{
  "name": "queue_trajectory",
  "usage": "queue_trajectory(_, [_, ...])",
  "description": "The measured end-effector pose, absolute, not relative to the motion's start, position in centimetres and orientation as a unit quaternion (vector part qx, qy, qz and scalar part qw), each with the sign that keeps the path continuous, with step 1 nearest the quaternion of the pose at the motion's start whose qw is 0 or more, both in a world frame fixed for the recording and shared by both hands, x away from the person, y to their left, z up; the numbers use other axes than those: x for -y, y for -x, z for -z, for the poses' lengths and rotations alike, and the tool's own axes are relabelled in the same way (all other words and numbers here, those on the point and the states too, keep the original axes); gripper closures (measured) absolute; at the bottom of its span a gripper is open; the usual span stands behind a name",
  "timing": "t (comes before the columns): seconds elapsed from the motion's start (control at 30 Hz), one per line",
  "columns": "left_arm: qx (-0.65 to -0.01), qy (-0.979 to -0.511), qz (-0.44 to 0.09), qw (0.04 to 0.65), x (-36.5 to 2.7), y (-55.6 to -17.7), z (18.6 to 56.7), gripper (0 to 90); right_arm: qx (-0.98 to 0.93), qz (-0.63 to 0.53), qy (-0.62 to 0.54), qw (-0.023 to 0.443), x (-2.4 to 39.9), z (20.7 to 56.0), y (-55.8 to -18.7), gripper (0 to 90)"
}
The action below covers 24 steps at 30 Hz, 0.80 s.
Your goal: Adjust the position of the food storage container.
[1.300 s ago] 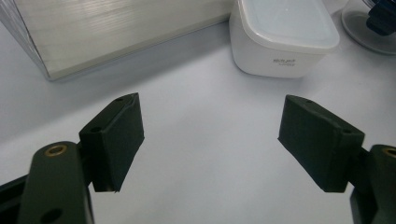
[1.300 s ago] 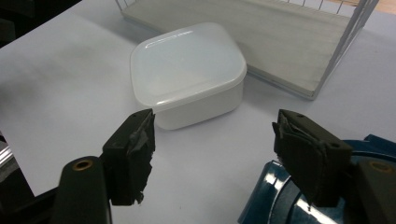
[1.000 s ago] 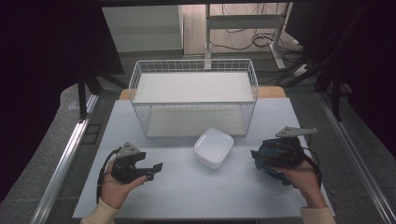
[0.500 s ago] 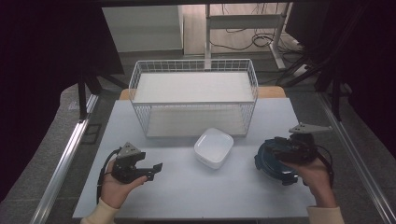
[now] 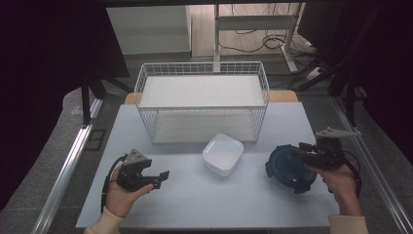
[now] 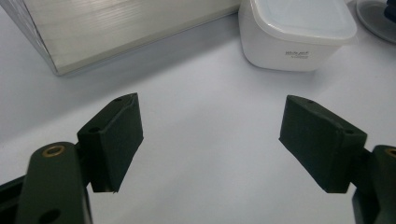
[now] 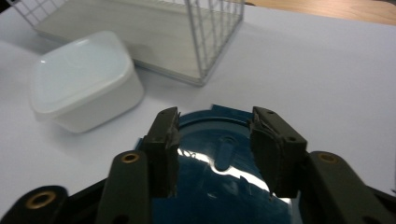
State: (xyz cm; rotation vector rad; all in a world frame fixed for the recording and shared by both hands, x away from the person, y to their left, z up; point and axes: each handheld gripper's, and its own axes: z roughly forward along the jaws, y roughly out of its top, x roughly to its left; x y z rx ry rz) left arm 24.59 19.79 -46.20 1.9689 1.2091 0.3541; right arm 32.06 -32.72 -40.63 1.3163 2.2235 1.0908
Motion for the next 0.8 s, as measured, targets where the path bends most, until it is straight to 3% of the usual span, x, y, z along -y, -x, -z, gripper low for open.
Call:
queue_trajectory(0.5, [-0.473, -0.779, -0.140, 0.387, -19.7, -24.6, 46.2, 21.2, -0.770, -0.341, -0.506, 0.185, 36.7, 41.9, -33.0, 87.3])
queue_trajectory(0.8, [-0.472, -0.780, -0.141, 0.386, -19.5, -24.5, 46.2, 21.3, -0.785, -0.289, -0.509, 0.200, 36.9, 43.5, -35.1, 89.1])
